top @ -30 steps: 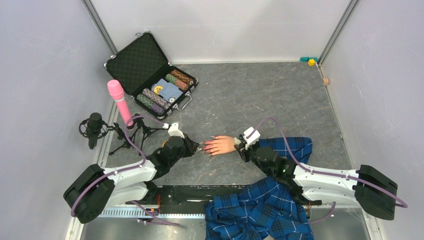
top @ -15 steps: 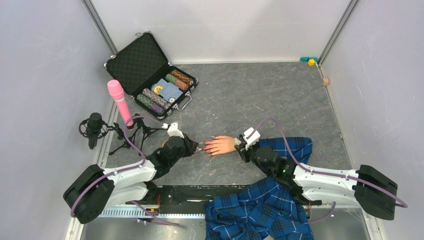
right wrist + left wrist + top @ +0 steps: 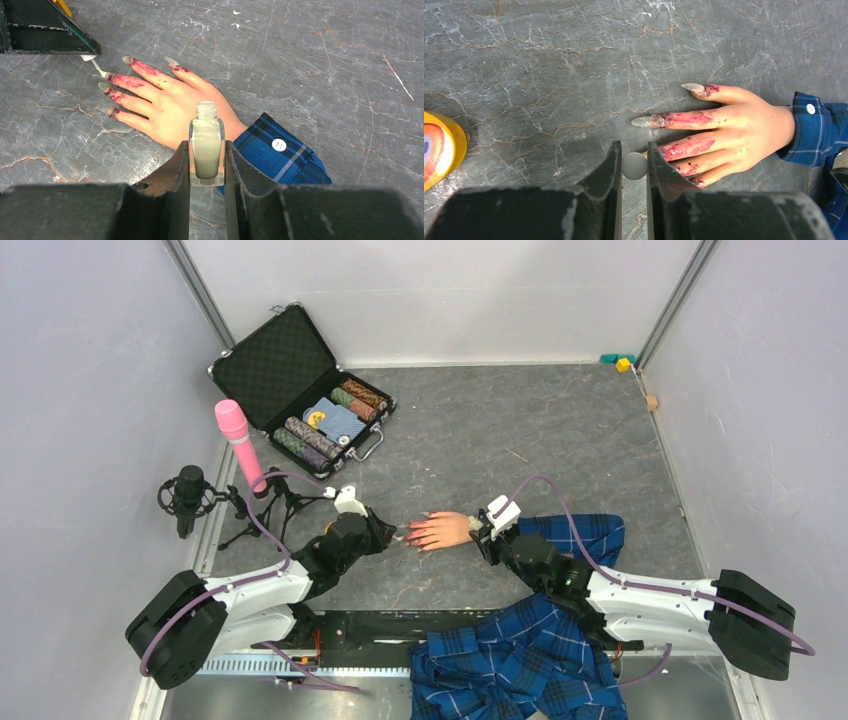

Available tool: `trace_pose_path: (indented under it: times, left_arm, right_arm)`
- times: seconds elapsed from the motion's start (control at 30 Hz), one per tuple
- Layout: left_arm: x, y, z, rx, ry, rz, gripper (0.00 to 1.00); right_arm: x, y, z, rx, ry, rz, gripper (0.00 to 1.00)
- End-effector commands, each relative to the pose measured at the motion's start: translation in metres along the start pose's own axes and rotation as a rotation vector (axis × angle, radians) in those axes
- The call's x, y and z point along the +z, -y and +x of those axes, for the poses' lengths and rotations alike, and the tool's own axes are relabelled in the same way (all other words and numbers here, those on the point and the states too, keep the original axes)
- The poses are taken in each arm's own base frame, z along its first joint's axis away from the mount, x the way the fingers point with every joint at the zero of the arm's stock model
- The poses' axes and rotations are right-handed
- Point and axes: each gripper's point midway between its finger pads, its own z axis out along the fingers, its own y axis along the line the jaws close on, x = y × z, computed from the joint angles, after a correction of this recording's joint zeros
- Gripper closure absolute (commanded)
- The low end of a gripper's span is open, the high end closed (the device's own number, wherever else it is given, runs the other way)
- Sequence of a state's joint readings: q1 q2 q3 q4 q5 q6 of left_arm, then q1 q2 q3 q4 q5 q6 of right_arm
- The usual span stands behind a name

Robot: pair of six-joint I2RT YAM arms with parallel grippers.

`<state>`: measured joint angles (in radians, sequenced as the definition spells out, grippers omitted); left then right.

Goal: Paint the nails
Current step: Paint the nail polish on the nail.

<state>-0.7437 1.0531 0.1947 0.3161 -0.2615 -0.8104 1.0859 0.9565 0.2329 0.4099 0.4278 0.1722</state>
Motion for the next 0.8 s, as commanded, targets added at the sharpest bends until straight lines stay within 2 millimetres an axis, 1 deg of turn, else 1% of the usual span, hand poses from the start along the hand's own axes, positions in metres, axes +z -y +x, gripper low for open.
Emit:
trace_pose_path:
  times: [0.0, 0.6, 0.7, 0.77]
  left_arm:
    - [-0.001, -0.004, -0.004, 0.033, 0.030, -0.013, 0.98]
    - [0.000, -0.009, -0.005, 0.039, 0.032, -0.043, 0.98]
    - [-0.002, -0.005, -0.008, 0.018, 0.039, -0.032, 0.98]
    - [-0.004, -0.001, -0.014, 0.009, 0.057, -0.015, 0.98]
  right_arm:
    - [0.000, -0.001, -0.020, 0.048, 0.074, -0.001, 1.00]
    - [0.001, -0.001, -0.021, 0.043, 0.076, 0.003, 1.00]
    - [0.001, -0.001, -0.021, 0.041, 0.075, 0.004, 1.00]
    - [0.001, 0.000, -0.023, 0.043, 0.078, 0.005, 1.00]
